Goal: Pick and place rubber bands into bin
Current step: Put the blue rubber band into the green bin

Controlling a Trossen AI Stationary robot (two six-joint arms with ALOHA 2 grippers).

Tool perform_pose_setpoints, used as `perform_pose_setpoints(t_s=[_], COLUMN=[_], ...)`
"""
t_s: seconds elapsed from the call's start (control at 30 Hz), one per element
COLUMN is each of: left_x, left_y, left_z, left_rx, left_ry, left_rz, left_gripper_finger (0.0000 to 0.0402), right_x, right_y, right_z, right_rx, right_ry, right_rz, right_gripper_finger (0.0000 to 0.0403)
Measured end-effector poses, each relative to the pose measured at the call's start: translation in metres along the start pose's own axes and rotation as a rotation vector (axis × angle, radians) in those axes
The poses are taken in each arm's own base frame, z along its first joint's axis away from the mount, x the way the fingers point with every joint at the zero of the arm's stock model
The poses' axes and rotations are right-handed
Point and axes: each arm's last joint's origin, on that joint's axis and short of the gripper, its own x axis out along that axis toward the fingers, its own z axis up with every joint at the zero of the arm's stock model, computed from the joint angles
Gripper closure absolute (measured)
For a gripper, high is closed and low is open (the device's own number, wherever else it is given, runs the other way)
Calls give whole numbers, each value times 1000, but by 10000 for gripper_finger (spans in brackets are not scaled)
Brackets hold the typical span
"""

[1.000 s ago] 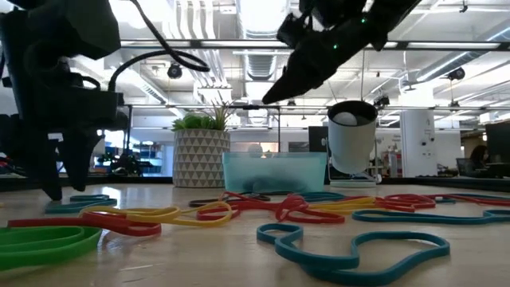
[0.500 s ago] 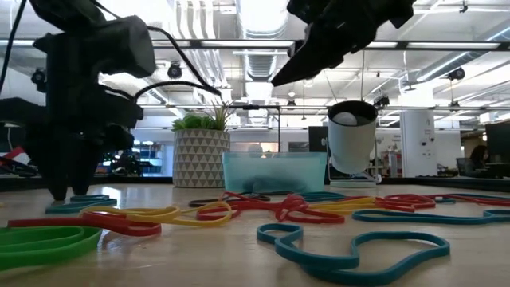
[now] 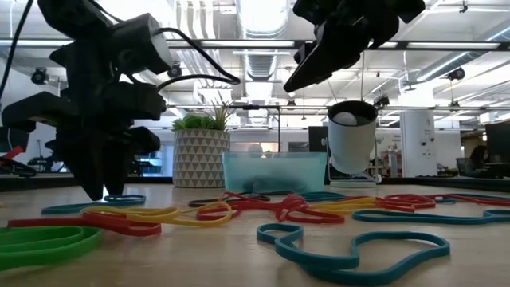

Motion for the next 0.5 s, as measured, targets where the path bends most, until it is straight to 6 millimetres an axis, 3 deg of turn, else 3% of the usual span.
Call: perform_pose_setpoints(t_s=[0.5], left_x=[1], left_y=[0], left_z=[8], left_rx=[-138], left_ry=[-103], left_rz=[-5], left_gripper_finger=[281], right_x=[0], right_y=[1], right_z=[-1], right_rx=[25], right_ry=[11], right_rz=[2], right_gripper_finger=[253])
